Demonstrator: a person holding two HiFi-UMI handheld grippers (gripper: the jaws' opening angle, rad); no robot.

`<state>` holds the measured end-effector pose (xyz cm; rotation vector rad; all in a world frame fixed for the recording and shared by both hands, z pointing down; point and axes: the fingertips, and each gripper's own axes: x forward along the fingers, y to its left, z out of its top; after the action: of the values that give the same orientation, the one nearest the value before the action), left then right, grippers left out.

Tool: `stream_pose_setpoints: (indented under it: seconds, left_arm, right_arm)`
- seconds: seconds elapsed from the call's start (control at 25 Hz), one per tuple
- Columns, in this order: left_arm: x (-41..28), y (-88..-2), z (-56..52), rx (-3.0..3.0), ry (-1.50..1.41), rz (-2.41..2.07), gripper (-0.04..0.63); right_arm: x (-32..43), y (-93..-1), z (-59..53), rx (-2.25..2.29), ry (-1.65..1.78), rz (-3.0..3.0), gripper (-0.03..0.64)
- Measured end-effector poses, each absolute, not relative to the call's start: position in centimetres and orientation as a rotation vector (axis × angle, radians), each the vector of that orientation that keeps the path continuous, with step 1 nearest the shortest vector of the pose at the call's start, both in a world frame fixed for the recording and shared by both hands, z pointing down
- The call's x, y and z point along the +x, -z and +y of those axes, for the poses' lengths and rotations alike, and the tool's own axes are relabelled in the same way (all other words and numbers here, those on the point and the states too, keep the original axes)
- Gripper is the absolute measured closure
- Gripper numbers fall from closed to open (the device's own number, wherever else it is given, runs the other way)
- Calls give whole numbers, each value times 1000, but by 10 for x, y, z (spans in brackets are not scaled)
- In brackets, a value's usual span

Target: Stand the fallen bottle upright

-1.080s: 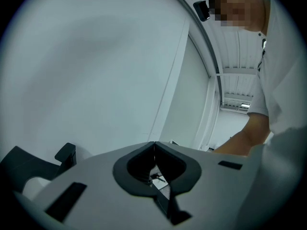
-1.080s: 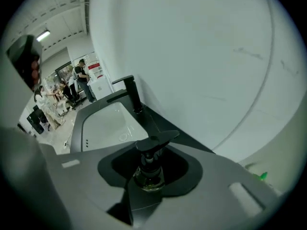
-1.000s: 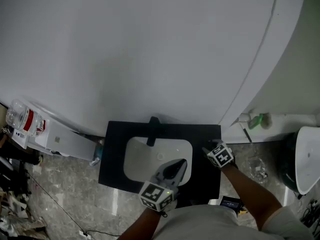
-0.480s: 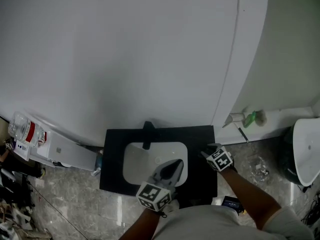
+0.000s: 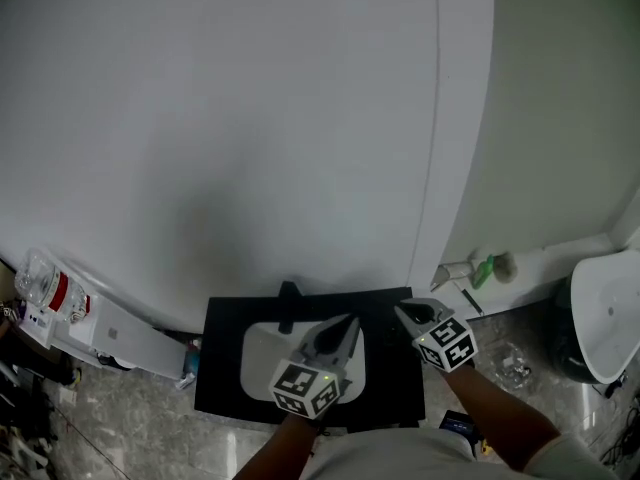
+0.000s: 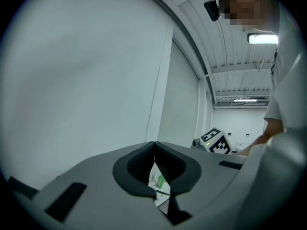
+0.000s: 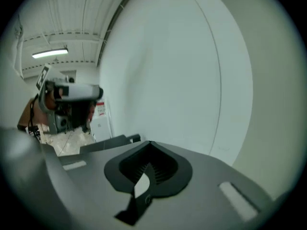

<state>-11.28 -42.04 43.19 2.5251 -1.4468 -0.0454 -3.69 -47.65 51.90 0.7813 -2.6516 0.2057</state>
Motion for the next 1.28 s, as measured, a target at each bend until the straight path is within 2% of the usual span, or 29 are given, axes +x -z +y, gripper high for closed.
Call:
stream_pose_setpoints:
  seconds: [0.24, 0.4, 1.28]
  left_arm:
    - [-113, -378, -451, 2572, 85, -1508, 586]
    - [-118, -350, -464, 2570, 107, -1584, 586]
    - [-134, -330, -486, 2542, 126, -1657, 586]
  right_arm:
    - [-57, -383, -475, 844, -56, -2909, 614]
    - [-72, -338, -464, 815, -1, -2985, 615]
    - [-94, -323, -471, 768, -28, -3002, 615]
